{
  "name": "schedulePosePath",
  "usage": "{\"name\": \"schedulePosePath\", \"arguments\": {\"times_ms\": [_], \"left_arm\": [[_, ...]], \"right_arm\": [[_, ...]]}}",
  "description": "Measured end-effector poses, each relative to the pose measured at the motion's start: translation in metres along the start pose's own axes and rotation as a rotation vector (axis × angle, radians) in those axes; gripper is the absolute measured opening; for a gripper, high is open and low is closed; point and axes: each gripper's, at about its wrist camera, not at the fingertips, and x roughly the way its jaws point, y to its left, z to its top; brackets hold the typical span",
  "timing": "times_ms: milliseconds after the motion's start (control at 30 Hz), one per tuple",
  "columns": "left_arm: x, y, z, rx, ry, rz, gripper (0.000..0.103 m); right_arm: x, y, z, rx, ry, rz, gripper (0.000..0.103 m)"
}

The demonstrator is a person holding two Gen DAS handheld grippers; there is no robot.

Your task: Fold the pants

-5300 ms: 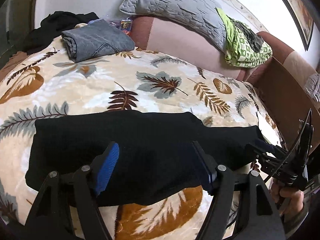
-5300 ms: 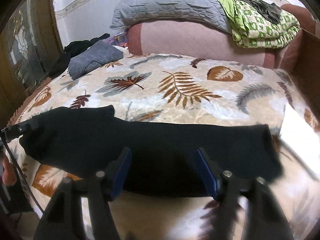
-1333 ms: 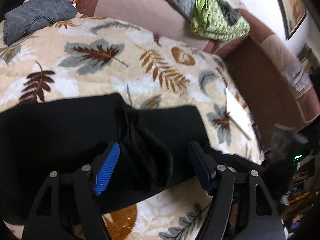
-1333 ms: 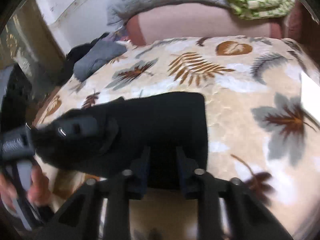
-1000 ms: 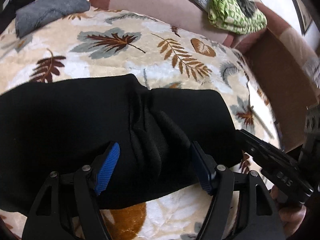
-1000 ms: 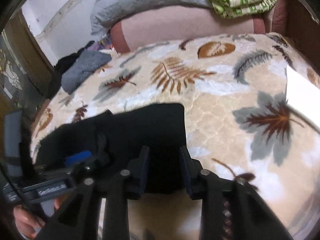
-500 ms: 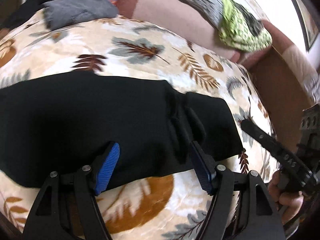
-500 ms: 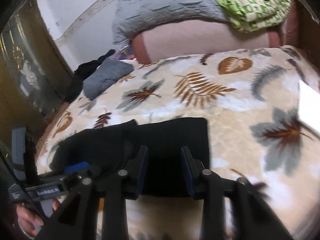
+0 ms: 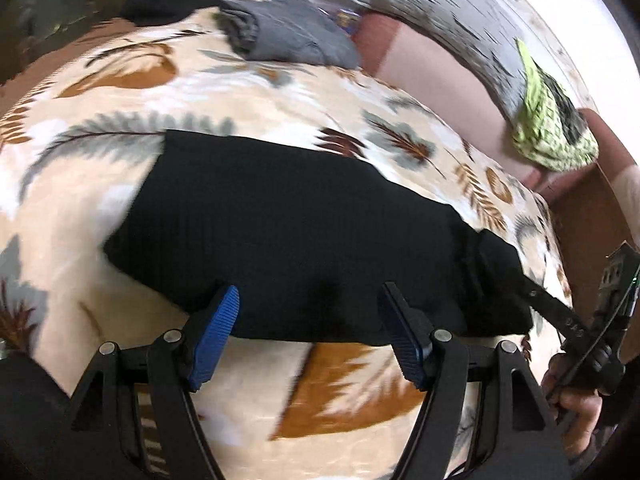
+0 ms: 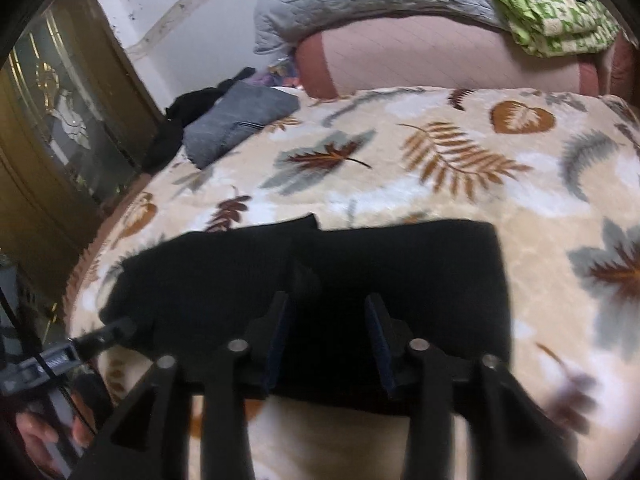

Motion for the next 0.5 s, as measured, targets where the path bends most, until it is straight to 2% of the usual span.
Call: {"name": "schedulePosePath", "arguments": {"times_ms": [233, 500], "left_arm": [[-0.011, 0.007, 0.001, 0.010, -0.016, 0.009, 0.071], [-0.029, 0.014, 0.002, 0.017, -0.067, 0.063, 0.072]], "right_arm": [[0.015, 0.031, 0.006, -0.071, 0.013, 0.048, 0.049], [0.021, 0.056, 0.013, -0.133, 0.012, 0.102, 0.055]]}}
